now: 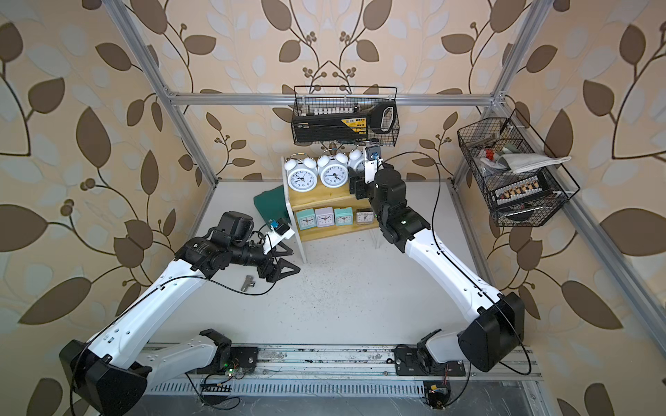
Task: Place the alarm clocks on the shelf by style
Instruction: Place the alarm on the shelf.
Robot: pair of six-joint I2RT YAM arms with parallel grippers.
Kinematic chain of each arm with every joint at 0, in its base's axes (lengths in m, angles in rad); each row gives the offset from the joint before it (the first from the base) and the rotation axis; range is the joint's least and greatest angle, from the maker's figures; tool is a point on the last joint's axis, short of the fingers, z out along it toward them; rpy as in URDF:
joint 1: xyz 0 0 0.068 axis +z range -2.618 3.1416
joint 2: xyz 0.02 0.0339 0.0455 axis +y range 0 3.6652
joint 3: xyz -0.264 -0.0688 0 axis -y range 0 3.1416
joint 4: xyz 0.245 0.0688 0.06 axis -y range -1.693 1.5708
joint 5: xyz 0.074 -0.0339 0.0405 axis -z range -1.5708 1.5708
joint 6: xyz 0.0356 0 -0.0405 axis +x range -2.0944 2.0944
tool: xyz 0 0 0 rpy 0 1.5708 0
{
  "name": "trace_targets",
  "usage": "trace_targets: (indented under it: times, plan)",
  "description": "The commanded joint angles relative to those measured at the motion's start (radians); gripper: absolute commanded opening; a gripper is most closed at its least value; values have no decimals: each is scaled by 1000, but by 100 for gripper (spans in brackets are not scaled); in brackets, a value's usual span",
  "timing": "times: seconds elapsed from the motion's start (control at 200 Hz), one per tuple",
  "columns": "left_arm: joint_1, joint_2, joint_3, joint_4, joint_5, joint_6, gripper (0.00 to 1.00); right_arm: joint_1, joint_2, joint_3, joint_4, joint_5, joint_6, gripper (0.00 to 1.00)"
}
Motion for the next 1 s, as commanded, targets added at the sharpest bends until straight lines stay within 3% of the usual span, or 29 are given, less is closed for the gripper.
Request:
trace_targets:
  times: [0.0,0.115,0.41,0.575,0.845,0.995]
  plan:
    - [11,-14,-6,9,20,21,80,6,-13,1,9,19,-3,86]
    - [10,-14,-5,9,20,21,80,6,-26,10,-10,12,2,99]
    - [11,-14,-7,15,7,20,80,5,-101,5,-71,38,22,99]
    - [11,-14,-18,45,-69,-3,80,-3,-173,-32,-136,64,56,99]
    - [59,-17,-36,90,-155,-40,80,-95,-313,-132,-293,98,188,99]
    - [129,-7,-66,122,-178,-64,80,-211,-380,-231,-365,116,271,99]
